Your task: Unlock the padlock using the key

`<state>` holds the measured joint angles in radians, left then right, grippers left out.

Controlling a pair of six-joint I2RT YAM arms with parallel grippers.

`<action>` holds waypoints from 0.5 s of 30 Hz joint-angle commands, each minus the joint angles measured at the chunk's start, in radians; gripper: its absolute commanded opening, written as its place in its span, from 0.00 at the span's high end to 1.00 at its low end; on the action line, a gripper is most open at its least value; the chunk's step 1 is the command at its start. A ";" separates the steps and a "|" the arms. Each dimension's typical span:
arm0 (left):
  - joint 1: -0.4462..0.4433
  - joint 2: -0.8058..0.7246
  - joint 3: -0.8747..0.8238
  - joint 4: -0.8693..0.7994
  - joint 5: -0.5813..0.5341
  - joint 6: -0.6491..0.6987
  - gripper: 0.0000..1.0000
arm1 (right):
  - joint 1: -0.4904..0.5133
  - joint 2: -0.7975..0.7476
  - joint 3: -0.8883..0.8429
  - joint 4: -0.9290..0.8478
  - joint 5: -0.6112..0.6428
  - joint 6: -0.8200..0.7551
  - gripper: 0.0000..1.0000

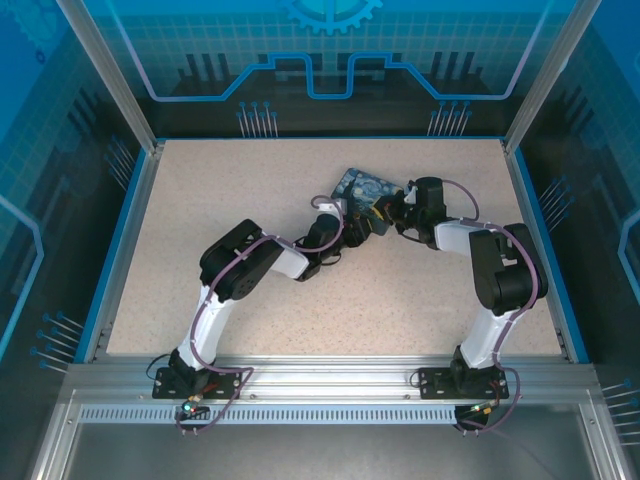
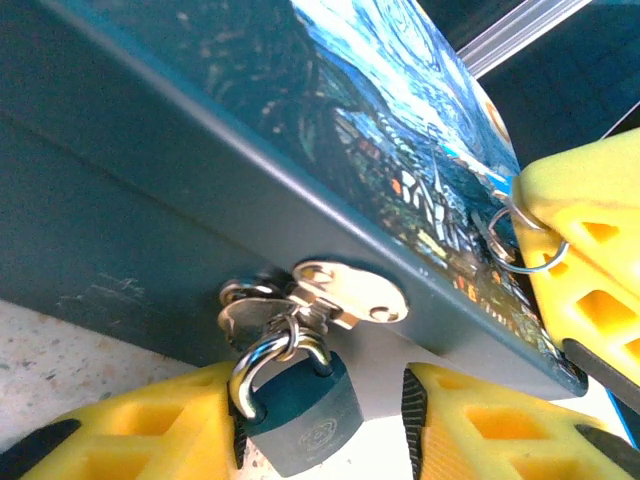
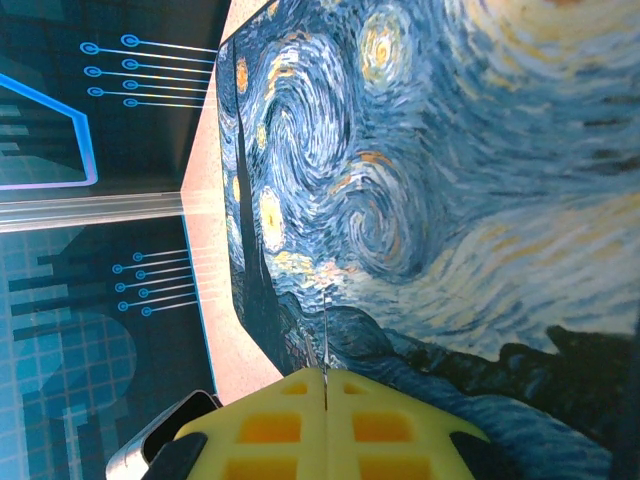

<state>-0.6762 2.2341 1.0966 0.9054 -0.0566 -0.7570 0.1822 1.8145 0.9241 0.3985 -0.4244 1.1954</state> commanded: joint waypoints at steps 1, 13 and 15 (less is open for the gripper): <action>0.002 0.035 -0.032 0.037 -0.023 -0.041 0.57 | -0.006 0.051 -0.018 -0.090 0.008 -0.013 1.00; -0.006 0.038 -0.021 0.054 -0.040 -0.074 0.72 | -0.003 0.060 -0.019 -0.087 0.009 -0.013 1.00; -0.008 0.040 -0.020 0.054 -0.042 -0.077 0.72 | -0.003 0.062 -0.021 -0.087 0.009 -0.013 1.00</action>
<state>-0.6762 2.2498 1.0767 0.9546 -0.0929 -0.8242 0.1822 1.8202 0.9241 0.4103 -0.4286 1.1957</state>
